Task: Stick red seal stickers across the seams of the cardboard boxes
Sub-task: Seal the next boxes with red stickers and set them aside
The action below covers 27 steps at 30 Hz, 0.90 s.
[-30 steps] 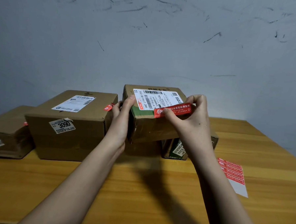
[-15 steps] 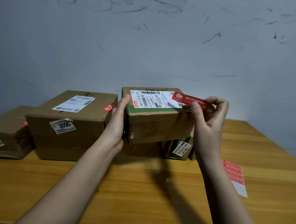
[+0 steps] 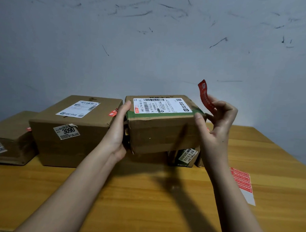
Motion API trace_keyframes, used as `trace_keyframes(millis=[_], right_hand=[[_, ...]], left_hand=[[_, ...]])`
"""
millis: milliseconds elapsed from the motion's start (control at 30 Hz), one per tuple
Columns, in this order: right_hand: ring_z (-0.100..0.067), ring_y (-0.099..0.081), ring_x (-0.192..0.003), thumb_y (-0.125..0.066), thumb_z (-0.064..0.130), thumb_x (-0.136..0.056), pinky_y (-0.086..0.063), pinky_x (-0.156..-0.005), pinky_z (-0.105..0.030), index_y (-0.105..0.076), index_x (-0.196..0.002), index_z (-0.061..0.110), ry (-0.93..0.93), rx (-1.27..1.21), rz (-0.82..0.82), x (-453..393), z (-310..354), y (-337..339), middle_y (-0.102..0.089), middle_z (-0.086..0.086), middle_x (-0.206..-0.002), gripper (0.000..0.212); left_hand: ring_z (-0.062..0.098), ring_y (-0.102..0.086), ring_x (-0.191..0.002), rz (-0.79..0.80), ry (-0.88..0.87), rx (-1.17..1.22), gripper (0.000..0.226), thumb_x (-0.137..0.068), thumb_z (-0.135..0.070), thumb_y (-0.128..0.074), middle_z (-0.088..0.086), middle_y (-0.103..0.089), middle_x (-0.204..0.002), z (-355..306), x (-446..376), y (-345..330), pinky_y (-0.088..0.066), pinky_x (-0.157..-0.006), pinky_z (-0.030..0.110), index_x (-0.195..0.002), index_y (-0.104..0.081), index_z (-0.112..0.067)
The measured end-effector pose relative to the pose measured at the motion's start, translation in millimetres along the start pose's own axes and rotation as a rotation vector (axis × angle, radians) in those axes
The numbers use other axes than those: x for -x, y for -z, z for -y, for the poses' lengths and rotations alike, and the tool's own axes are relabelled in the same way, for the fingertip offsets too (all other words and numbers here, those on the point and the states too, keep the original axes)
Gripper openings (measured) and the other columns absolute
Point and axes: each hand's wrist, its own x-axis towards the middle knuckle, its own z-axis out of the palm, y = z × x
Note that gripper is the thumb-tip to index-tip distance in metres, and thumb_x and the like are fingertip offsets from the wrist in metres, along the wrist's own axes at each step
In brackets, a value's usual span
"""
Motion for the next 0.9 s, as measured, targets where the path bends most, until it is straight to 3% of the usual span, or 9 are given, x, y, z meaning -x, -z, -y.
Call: trace_keyframes(millis=[133,233,367,433,533,633,667,800,900], right_hand=[[-0.018,-0.049,-0.128,-0.064,0.020,-0.083,-0.041,-0.099,-0.021,-0.032,-0.114,0.024,0.037,-0.048,0.025,6,-4,-7,-0.042,-0.003,-0.141,0.045],[-0.020,-0.050,-0.128,-0.067,0.010,-0.084,-0.043,-0.103,-0.027,-0.031,-0.116,0.023,0.025,-0.053,0.029,7,-5,-10,-0.041,-0.001,-0.142,0.049],[-0.018,-0.053,-0.125,-0.067,0.006,-0.082,-0.044,-0.102,-0.027,-0.032,-0.116,0.020,-0.002,-0.055,0.004,5,-2,-11,-0.042,0.001,-0.140,0.051],[-0.017,-0.054,-0.124,-0.067,0.008,-0.082,-0.044,-0.101,-0.026,-0.031,-0.118,0.017,-0.024,-0.057,-0.018,3,0,-11,-0.042,0.005,-0.140,0.051],[-0.013,-0.056,-0.122,-0.067,0.011,-0.082,-0.045,-0.101,-0.027,-0.032,-0.119,0.018,-0.065,-0.049,-0.034,-1,4,-10,-0.044,0.007,-0.138,0.051],[-0.006,-0.056,-0.120,-0.069,0.012,-0.085,-0.045,-0.098,-0.024,-0.033,-0.120,0.019,-0.100,-0.013,-0.018,-2,8,-8,-0.046,0.010,-0.136,0.051],[-0.005,-0.056,-0.119,-0.069,0.013,-0.086,-0.045,-0.097,-0.023,-0.034,-0.121,0.020,-0.107,-0.003,-0.008,-3,9,-8,-0.047,0.012,-0.134,0.050],[0.012,-0.054,-0.109,-0.070,0.014,-0.086,-0.041,-0.090,-0.009,-0.035,-0.119,0.025,-0.129,0.059,0.018,-9,13,-2,-0.046,0.019,-0.125,0.049],[0.004,-0.054,-0.113,-0.070,0.019,-0.086,-0.042,-0.097,-0.017,-0.035,-0.118,0.026,-0.175,0.118,0.056,-10,13,-4,-0.048,0.017,-0.126,0.048]], left_hand=[[0.023,-0.070,-0.094,0.046,0.060,0.007,0.053,-0.086,-0.065,-0.046,0.006,-0.073,-0.104,-4,8,0,-0.054,-0.086,0.043,-0.108,-0.072,-0.025],[0.022,-0.069,-0.100,0.040,0.063,-0.033,0.062,-0.087,-0.072,-0.036,0.004,-0.072,-0.108,-4,13,2,-0.053,-0.088,0.048,-0.113,-0.070,-0.028],[0.017,-0.069,-0.100,0.059,-0.050,-0.062,0.062,-0.092,-0.068,-0.025,0.001,-0.073,-0.107,-5,28,-5,-0.057,-0.081,0.044,-0.109,-0.071,-0.031],[0.010,-0.066,-0.104,0.056,-0.167,-0.076,0.056,-0.090,-0.069,-0.029,-0.005,-0.071,-0.113,-1,33,-9,-0.056,-0.085,0.042,-0.102,-0.073,-0.038],[0.002,-0.034,-0.137,-0.003,-0.409,-0.177,0.075,-0.072,-0.082,-0.046,-0.014,-0.035,-0.151,12,32,-6,-0.029,-0.114,0.038,-0.137,-0.042,-0.044],[-0.012,-0.007,-0.140,0.096,-0.670,-0.395,0.094,-0.069,-0.069,-0.055,-0.022,-0.007,-0.155,17,37,-1,-0.014,-0.114,0.018,-0.144,-0.006,-0.040],[-0.012,-0.003,-0.141,0.144,-0.709,-0.503,0.107,-0.065,-0.071,-0.061,-0.022,-0.002,-0.154,18,38,4,-0.013,-0.114,0.019,-0.146,0.001,-0.037],[0.009,0.011,-0.147,0.200,-0.776,-1.020,0.135,-0.053,-0.061,-0.076,-0.013,0.016,-0.158,11,35,24,-0.010,-0.120,0.049,-0.141,0.026,-0.048],[0.005,0.011,-0.146,0.232,-0.768,-1.232,0.141,-0.051,-0.061,-0.077,-0.016,0.019,-0.156,0,39,30,-0.009,-0.121,0.044,-0.135,0.035,-0.049]])
